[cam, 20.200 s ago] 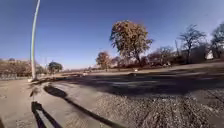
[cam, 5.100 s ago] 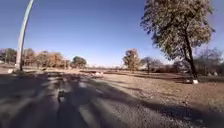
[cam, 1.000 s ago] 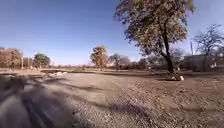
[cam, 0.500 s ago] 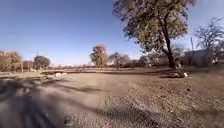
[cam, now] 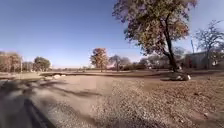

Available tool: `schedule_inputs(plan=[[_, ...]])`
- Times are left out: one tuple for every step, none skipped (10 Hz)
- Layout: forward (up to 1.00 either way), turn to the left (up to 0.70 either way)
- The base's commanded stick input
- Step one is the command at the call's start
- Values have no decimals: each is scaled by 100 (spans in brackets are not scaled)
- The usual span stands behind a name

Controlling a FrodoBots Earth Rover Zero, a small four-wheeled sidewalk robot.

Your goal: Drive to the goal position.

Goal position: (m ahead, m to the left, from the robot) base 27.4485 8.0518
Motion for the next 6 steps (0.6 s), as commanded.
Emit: schedule_inputs(plan=[[50,0],[50,0],[50,0],[50,0],[50,0],[50,0]])
